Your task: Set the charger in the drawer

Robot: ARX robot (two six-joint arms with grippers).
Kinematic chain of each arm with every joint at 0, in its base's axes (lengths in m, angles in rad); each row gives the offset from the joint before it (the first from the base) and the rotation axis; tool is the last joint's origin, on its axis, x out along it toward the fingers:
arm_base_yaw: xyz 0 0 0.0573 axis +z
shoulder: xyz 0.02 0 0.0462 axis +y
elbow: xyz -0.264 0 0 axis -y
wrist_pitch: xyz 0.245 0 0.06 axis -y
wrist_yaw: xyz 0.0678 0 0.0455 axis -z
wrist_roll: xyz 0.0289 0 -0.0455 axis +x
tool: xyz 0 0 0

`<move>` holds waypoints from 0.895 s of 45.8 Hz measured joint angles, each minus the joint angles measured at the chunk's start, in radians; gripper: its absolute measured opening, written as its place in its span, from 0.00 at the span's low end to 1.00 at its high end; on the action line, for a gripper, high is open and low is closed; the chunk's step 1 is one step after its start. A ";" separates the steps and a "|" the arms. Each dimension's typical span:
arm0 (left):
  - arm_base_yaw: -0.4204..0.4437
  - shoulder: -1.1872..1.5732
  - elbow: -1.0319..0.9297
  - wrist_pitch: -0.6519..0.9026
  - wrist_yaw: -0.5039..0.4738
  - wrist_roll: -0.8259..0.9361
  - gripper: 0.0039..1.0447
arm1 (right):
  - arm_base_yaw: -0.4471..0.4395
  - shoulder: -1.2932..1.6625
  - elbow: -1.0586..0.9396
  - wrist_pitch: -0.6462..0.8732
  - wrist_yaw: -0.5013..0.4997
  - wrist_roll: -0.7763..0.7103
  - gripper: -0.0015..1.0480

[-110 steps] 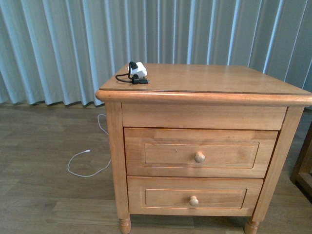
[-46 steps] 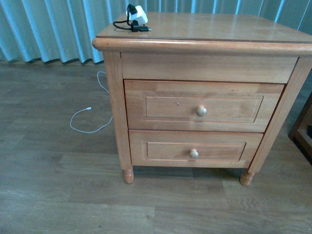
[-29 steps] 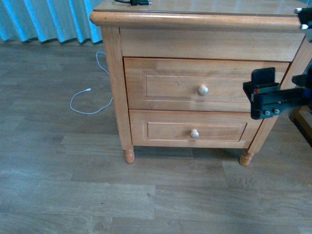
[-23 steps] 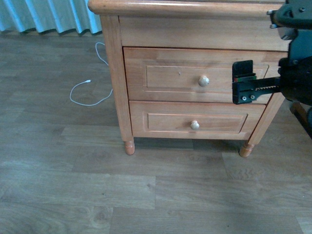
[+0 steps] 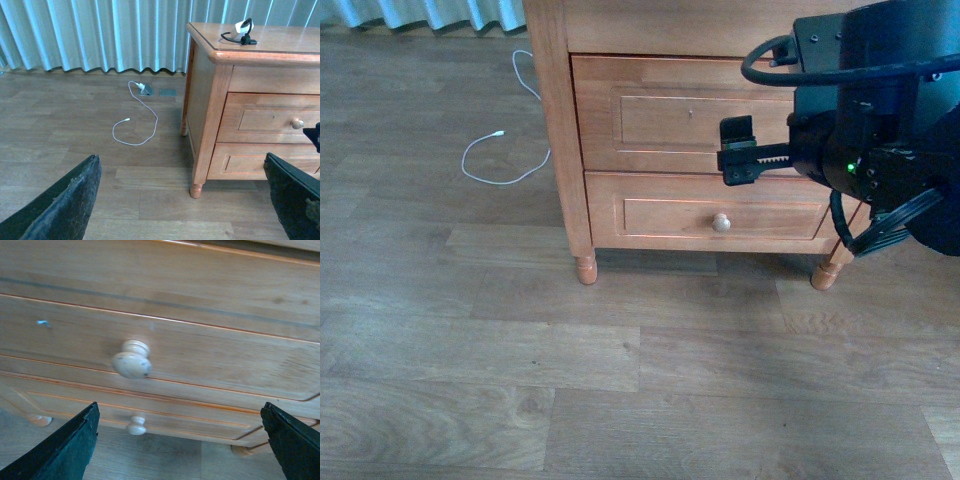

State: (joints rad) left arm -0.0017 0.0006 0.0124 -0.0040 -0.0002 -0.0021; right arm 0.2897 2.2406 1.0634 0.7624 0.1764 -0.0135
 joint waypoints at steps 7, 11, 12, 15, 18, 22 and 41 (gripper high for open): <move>0.000 0.000 0.000 0.000 0.000 0.000 0.94 | 0.033 0.033 0.050 -0.010 -0.002 0.010 0.92; 0.000 0.000 0.000 0.000 0.000 0.000 0.94 | 0.037 0.059 0.080 -0.011 0.005 0.017 0.92; 0.000 0.000 0.000 0.000 0.000 0.000 0.94 | 0.037 0.065 0.088 -0.012 0.006 0.019 0.92; 0.000 0.000 0.000 0.000 0.000 0.000 0.94 | 0.036 0.085 0.111 -0.012 0.007 0.023 0.92; 0.000 0.000 0.000 0.000 0.000 0.000 0.94 | 0.034 0.101 0.131 -0.012 0.012 0.027 0.92; 0.000 0.000 0.000 0.000 0.000 0.000 0.94 | 0.030 0.123 0.169 -0.018 0.016 0.037 0.92; 0.000 0.000 0.000 0.000 0.000 0.000 0.94 | 0.045 0.159 0.220 -0.029 0.008 0.052 0.92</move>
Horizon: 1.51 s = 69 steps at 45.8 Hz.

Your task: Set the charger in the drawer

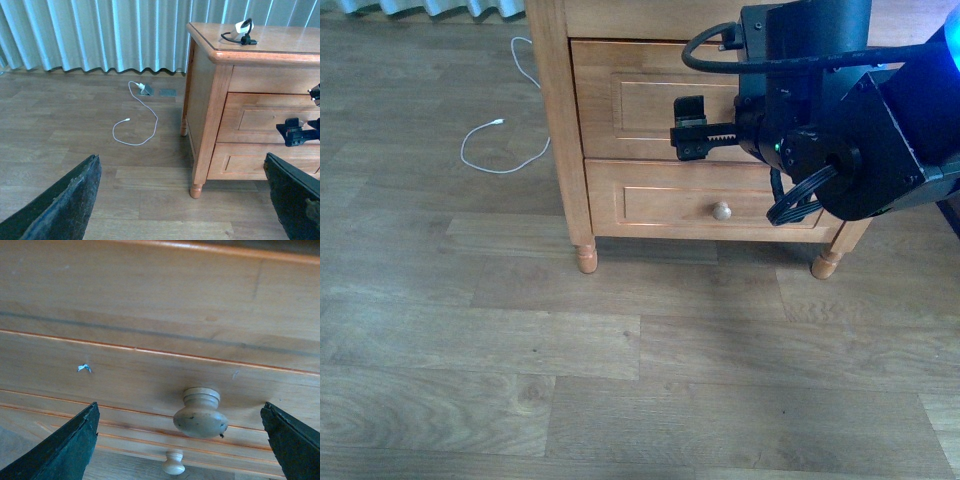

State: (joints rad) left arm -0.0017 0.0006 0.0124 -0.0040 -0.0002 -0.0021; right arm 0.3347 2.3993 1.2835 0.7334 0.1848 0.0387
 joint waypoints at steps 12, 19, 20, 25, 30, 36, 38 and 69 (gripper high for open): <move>0.000 0.000 0.000 0.000 0.000 0.000 0.94 | 0.002 0.010 0.008 0.003 0.008 0.001 0.92; 0.000 0.000 0.000 0.000 0.000 0.000 0.94 | 0.002 0.011 0.008 0.010 0.020 0.000 0.84; 0.000 0.000 0.000 0.000 0.000 0.000 0.94 | 0.002 0.011 0.008 0.012 0.023 0.000 0.81; 0.000 0.000 0.000 0.000 0.000 0.000 0.94 | 0.002 0.011 0.008 0.022 0.029 0.000 0.66; 0.000 0.000 0.000 0.000 0.000 0.000 0.94 | 0.001 0.011 0.008 0.025 0.031 -0.001 0.46; 0.000 0.000 0.000 0.000 0.000 0.000 0.94 | 0.000 0.011 0.008 0.026 0.033 -0.008 0.26; 0.000 0.000 0.000 0.000 0.000 0.000 0.94 | -0.001 0.011 0.008 0.025 0.031 -0.009 0.23; 0.000 0.000 0.000 0.000 0.000 0.000 0.94 | -0.021 -0.125 -0.168 -0.051 -0.080 0.006 0.21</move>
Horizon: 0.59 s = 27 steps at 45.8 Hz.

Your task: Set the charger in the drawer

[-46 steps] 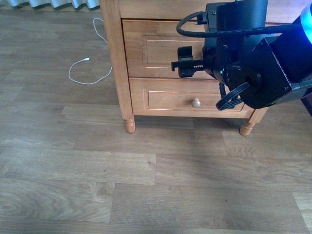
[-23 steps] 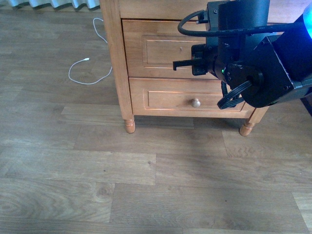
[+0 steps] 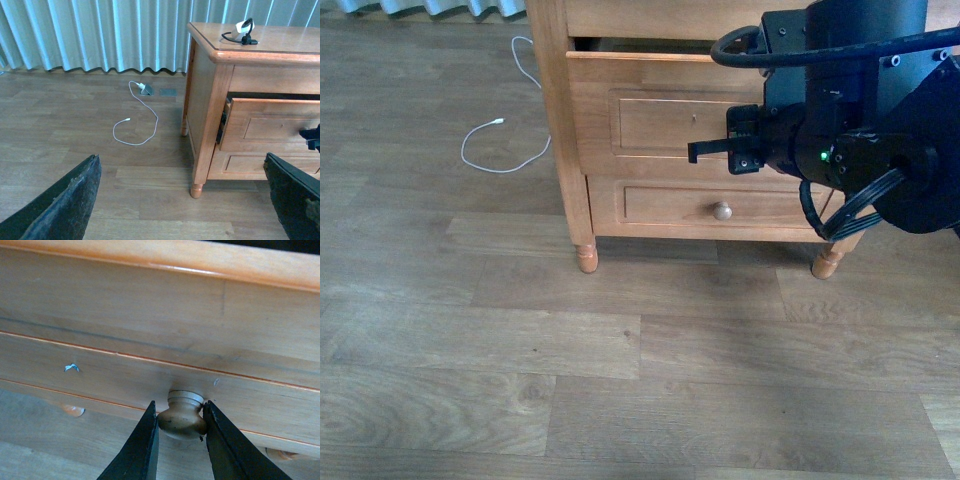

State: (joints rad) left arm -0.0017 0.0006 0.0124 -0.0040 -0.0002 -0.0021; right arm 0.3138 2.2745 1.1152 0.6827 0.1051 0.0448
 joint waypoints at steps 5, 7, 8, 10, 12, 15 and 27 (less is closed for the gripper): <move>0.000 0.000 0.000 0.000 0.000 0.000 0.94 | -0.002 -0.075 -0.072 -0.069 -0.055 0.005 0.21; 0.000 0.000 0.000 0.000 0.000 0.000 0.94 | -0.002 -0.107 -0.108 -0.092 -0.072 0.004 0.21; 0.000 0.000 0.000 0.000 0.000 0.000 0.94 | -0.002 -0.127 -0.131 -0.097 -0.077 0.002 0.21; 0.000 0.000 0.000 0.000 0.000 0.000 0.94 | -0.002 -0.147 -0.158 -0.098 -0.082 -0.002 0.21; 0.000 0.000 0.000 0.000 0.000 0.000 0.94 | -0.002 -0.166 -0.183 -0.106 -0.088 -0.008 0.21; 0.000 0.000 0.000 0.000 0.000 0.000 0.94 | 0.000 -0.207 -0.230 -0.122 -0.102 -0.016 0.20; 0.000 0.000 0.000 0.000 0.000 0.000 0.94 | 0.013 -0.367 -0.447 -0.131 -0.150 -0.034 0.20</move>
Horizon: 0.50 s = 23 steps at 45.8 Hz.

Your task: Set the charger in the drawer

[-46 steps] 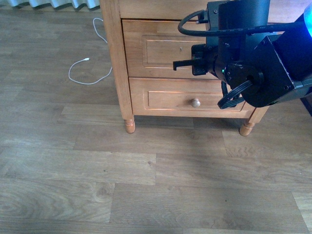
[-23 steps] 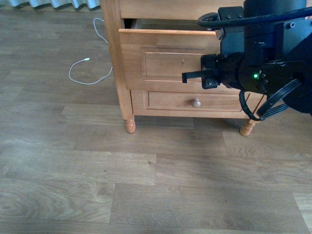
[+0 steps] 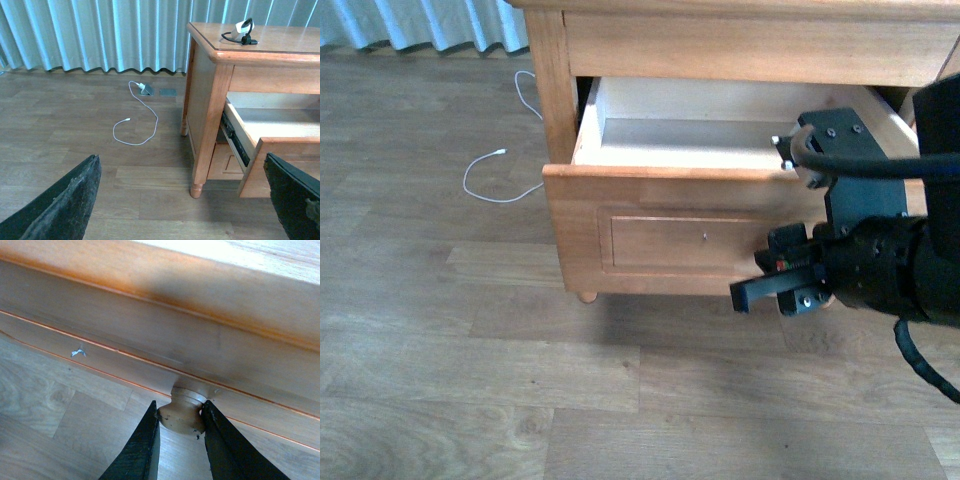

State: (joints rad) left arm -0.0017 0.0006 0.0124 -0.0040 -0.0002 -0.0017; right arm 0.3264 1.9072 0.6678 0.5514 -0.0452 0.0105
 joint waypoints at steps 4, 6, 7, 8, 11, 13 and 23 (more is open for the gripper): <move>0.000 0.000 0.000 0.000 0.000 0.000 0.94 | 0.001 -0.030 -0.040 0.002 -0.013 -0.005 0.20; 0.000 0.000 0.000 0.000 0.000 0.000 0.94 | 0.001 -0.041 -0.052 -0.002 -0.017 -0.007 0.20; 0.000 0.000 0.000 0.000 0.000 0.000 0.94 | 0.001 -0.048 -0.059 -0.003 -0.019 -0.008 0.20; 0.000 0.000 0.000 0.000 0.000 0.000 0.94 | 0.001 -0.055 -0.065 -0.006 -0.021 -0.010 0.20; 0.000 0.000 0.000 0.000 0.000 0.000 0.94 | 0.000 -0.076 -0.078 -0.027 -0.036 -0.010 0.19; 0.000 0.000 0.000 0.000 0.000 0.000 0.94 | 0.000 -0.090 -0.085 -0.041 -0.044 -0.010 0.23; 0.000 0.000 0.000 0.000 0.000 0.000 0.94 | -0.027 -0.218 -0.156 -0.118 -0.074 -0.003 0.59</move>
State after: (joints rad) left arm -0.0017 0.0006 0.0124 -0.0040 -0.0002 -0.0021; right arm 0.2996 1.6890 0.5114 0.4332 -0.1196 0.0078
